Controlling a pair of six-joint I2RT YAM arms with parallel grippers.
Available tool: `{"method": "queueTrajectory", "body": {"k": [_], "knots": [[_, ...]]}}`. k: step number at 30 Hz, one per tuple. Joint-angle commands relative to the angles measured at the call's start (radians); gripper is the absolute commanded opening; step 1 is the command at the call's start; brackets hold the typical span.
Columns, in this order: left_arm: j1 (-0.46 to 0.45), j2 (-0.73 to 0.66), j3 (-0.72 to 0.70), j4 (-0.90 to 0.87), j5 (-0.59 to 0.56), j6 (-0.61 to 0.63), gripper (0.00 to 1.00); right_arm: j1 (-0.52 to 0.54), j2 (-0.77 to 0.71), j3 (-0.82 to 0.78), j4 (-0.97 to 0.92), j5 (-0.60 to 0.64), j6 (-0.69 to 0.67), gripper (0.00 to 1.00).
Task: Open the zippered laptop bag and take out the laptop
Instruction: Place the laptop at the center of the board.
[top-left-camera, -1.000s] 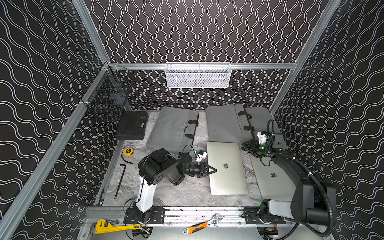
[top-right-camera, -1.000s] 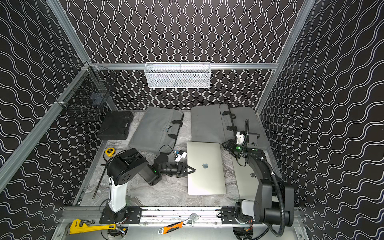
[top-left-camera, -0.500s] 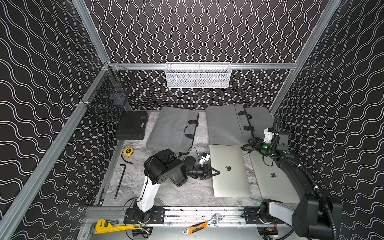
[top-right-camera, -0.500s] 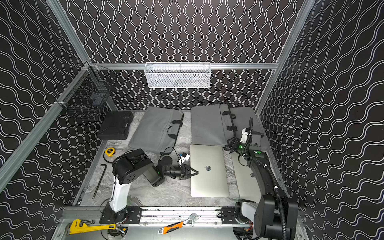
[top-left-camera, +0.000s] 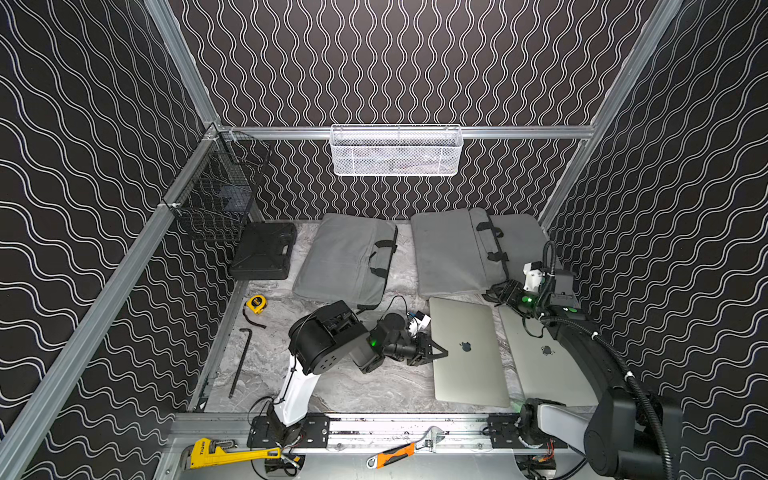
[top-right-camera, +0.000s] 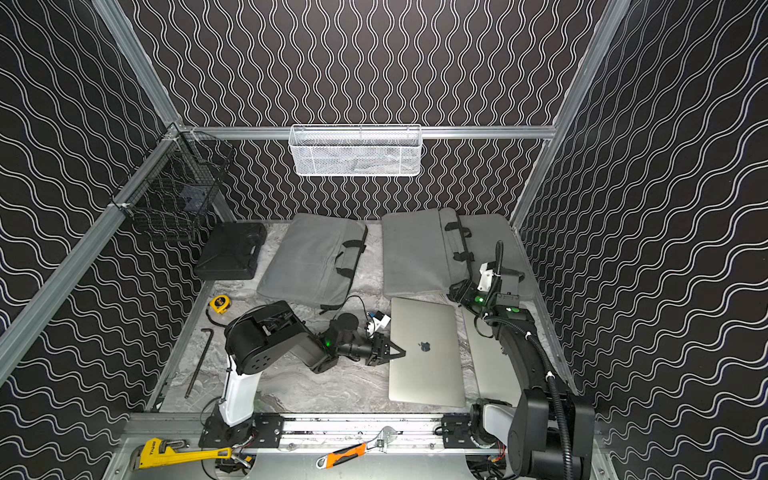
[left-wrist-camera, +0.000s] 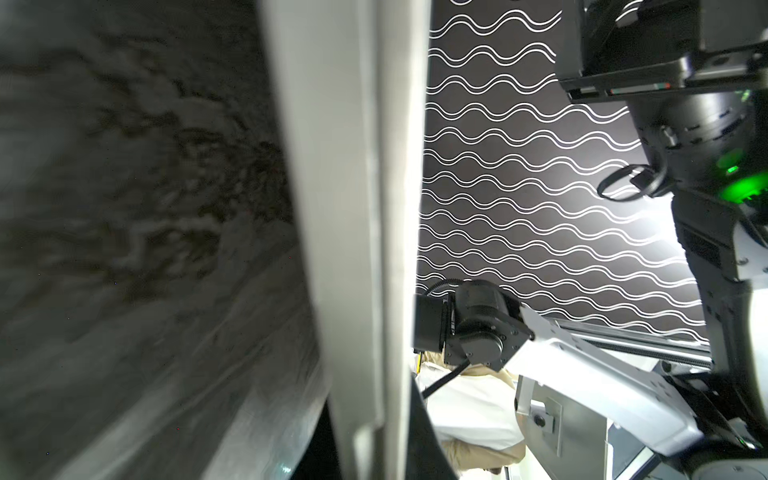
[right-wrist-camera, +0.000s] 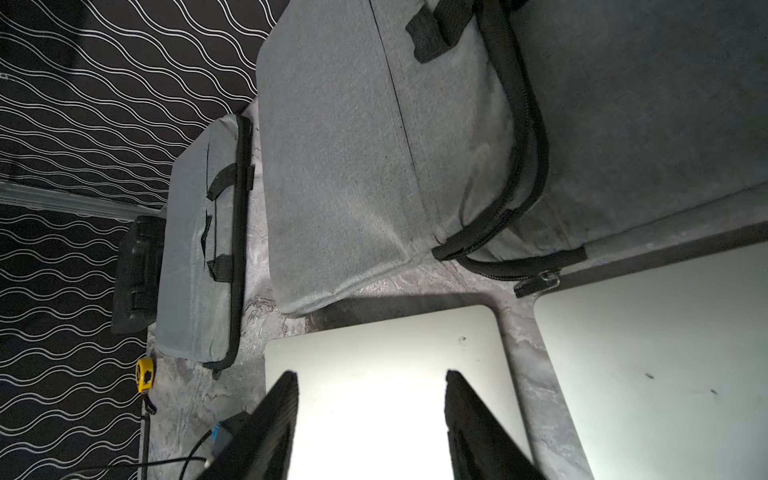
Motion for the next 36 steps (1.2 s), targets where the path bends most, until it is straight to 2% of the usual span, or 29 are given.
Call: {"method": "queueTrajectory", "body": {"k": [1,4,8,11,17,27,36], "knots": [[-0.013,0.007,0.019,-0.063,-0.08,0.012,0.0,0.006,-0.01,-0.01,0.044,-0.025,0.014,0.58],[-0.014,0.011,0.028,-0.066,-0.101,-0.007,0.02,0.01,-0.019,-0.019,0.051,-0.03,0.021,0.58],[-0.015,-0.004,0.016,-0.085,-0.129,-0.008,0.17,0.013,-0.03,-0.032,0.051,-0.033,0.022,0.58],[-0.016,-0.028,0.011,-0.121,-0.141,0.008,0.25,0.016,-0.032,-0.041,0.055,-0.035,0.024,0.58],[-0.019,-0.066,0.023,-0.208,-0.148,0.048,0.33,0.037,-0.019,-0.038,0.075,-0.029,0.042,0.58],[-0.026,-0.167,0.091,-0.506,-0.187,0.19,0.49,0.135,0.051,0.023,0.081,0.041,0.043,0.59],[-0.025,-0.25,0.168,-0.824,-0.248,0.367,0.54,0.216,0.129,0.053,0.121,0.077,0.067,0.59]]}}
